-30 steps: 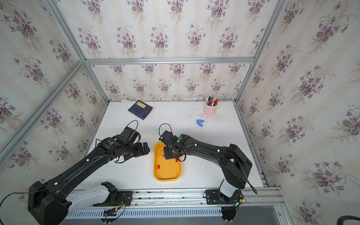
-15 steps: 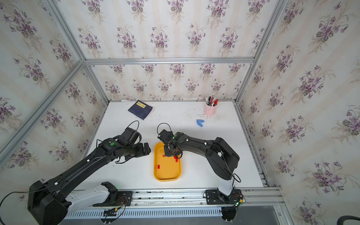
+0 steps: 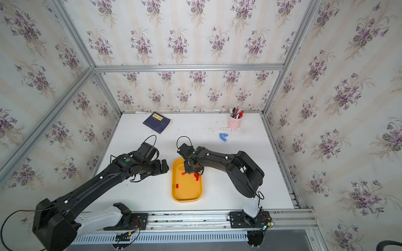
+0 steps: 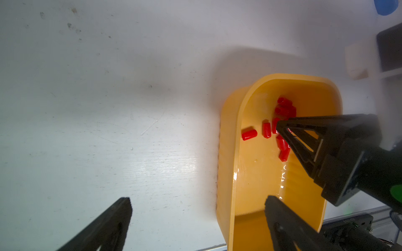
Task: Take the screw protection sleeves out of the storage box
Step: Pick up the screw protection sleeve from the storage box.
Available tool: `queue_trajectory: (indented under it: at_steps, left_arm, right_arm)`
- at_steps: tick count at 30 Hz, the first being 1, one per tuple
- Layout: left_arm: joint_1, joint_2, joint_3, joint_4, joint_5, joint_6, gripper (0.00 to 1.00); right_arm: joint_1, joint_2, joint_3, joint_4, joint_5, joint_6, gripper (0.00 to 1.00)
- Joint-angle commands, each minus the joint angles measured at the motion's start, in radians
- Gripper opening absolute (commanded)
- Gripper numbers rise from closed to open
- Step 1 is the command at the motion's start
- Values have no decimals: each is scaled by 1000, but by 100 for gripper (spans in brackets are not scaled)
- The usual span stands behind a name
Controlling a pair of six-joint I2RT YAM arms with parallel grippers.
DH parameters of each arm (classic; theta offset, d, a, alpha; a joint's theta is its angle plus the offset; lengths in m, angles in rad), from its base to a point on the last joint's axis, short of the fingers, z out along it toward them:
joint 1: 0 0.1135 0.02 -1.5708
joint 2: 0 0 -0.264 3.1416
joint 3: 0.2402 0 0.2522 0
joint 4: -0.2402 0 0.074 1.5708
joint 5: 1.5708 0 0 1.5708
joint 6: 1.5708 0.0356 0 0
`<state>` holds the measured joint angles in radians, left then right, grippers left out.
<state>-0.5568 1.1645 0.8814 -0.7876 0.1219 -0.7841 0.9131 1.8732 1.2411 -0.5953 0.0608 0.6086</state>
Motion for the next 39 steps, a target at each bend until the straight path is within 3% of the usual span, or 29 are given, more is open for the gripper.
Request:
queue_trajectory:
  at_steps: [1,19,22,34,39]
  left_arm:
    - [0,12,10,14,-8,17,100]
    - [0,21,-4,14,-25,28,100]
    - [0,26,-3,14,-25,28,100]
    - [0,33,-2,10,-31,43,100]
    - [0,39,-2,16,-27,47,100]
  right_arm:
    - [-1,13,-5,10,-14,-3,26]
    - [1,39,-17,40,-46,7,19]
    - [1,35,-17,43,-44,8,14]
    - [-7,-181,7,-4,-27,11,13]
    - [-111,-331,-28,-75,7,-26,14]
